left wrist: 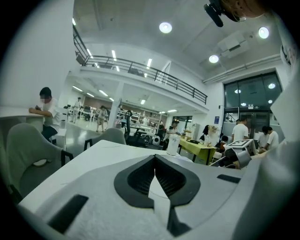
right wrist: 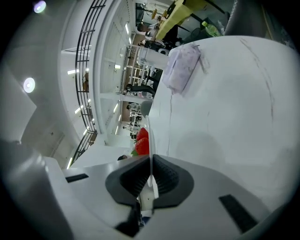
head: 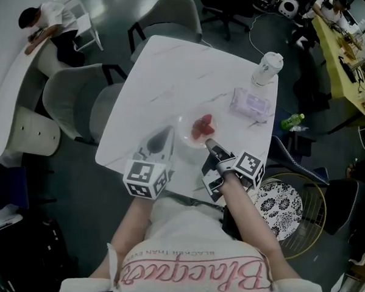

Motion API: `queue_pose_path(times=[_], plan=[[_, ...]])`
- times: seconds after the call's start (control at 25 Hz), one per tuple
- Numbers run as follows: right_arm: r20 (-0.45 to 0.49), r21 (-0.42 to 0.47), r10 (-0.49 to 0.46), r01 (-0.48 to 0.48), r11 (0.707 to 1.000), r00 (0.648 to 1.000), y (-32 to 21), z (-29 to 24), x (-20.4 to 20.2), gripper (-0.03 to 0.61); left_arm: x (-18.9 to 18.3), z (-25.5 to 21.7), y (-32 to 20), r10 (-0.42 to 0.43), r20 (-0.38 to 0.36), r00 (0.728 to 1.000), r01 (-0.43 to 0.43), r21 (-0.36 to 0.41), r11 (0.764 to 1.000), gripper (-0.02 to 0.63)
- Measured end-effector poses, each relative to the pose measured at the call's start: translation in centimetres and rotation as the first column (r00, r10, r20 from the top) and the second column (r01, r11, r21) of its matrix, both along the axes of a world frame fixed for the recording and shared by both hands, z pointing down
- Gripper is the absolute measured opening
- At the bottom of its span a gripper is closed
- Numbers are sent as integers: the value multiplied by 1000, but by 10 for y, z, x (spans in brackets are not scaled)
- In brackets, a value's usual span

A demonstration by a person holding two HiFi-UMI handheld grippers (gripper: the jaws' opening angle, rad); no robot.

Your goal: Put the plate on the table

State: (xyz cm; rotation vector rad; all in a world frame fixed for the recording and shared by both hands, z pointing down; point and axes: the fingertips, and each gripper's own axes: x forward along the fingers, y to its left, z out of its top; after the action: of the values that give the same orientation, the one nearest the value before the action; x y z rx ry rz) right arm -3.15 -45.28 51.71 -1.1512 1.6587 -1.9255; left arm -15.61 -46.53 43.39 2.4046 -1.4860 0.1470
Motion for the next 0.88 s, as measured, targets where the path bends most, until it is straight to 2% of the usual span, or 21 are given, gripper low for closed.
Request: queue_pose_path(times=[0.28,0.6,0.8,0.88], plan=[[-81,-80,-37,31,996,996,-35,50,-14,12,-10,28,-34,53,11,999,-52,-66,996,3],[-198,-143,-95,67,987,976,-54,92,-8,12,-16,45,-57,45,17,999,-43,-104,994,3],[-292,-186,-141,88,979,946,-55,105,5,12,-14,51,-60,30,-2,1000,-30,-126,992,3],[-347,-195,-166,103,975,923,-53,109,8,14,-12,51,-59,35,5,999,-34,-127,991,3]])
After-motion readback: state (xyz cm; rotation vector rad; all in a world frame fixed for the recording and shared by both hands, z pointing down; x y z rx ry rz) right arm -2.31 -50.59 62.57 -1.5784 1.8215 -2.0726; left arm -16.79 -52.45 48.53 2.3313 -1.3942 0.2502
